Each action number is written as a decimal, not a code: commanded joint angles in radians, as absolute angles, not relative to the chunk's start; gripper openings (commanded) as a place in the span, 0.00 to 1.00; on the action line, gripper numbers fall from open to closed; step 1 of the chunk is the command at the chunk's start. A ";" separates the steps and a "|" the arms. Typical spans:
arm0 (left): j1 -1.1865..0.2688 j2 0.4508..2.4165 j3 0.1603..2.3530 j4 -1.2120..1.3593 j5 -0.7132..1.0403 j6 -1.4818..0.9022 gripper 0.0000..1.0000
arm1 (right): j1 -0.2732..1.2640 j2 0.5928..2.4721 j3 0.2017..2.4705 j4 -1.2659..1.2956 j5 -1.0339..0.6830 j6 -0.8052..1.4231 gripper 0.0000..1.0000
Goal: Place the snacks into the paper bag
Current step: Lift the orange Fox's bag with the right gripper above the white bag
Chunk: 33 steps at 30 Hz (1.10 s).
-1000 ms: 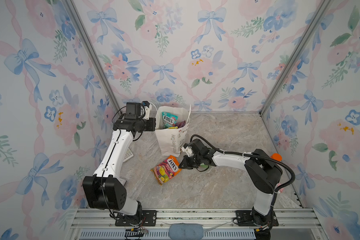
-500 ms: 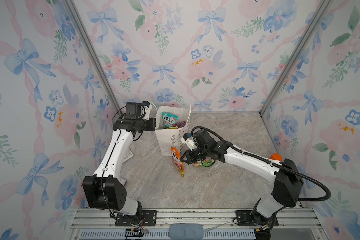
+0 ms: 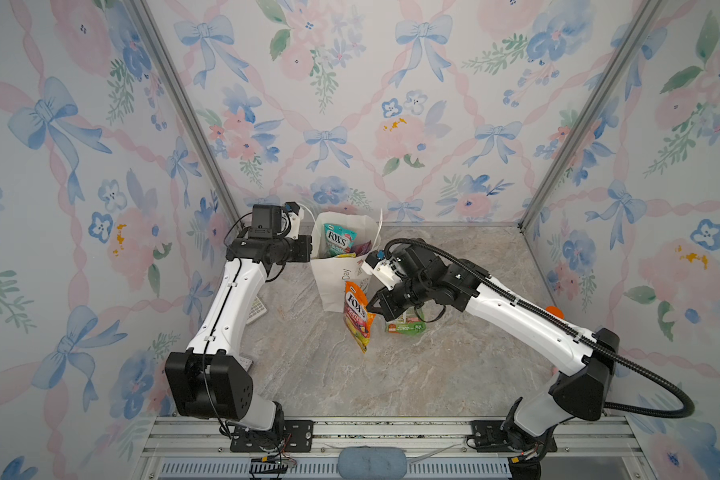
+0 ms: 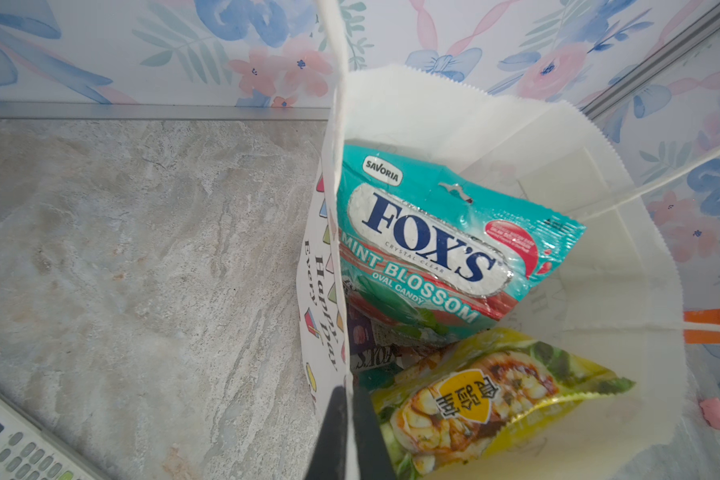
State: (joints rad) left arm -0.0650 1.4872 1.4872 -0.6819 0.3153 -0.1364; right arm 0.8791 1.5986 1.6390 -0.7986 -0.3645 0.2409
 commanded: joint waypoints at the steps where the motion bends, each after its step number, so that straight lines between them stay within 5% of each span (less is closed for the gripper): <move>1: -0.055 1.458 1.485 -0.634 0.330 -0.148 0.00 | 0.891 1.566 1.739 -0.882 -0.335 0.172 0.00; 33: -0.055 1.470 1.486 -0.634 0.337 -0.147 0.00 | 0.815 2.026 2.698 -1.015 -0.281 0.047 0.00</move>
State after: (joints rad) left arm -0.0650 1.4872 1.4872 -0.6815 0.3225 -0.1364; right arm 0.8459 2.0232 2.6369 -1.0470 -0.2764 0.0261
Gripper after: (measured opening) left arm 0.047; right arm 0.046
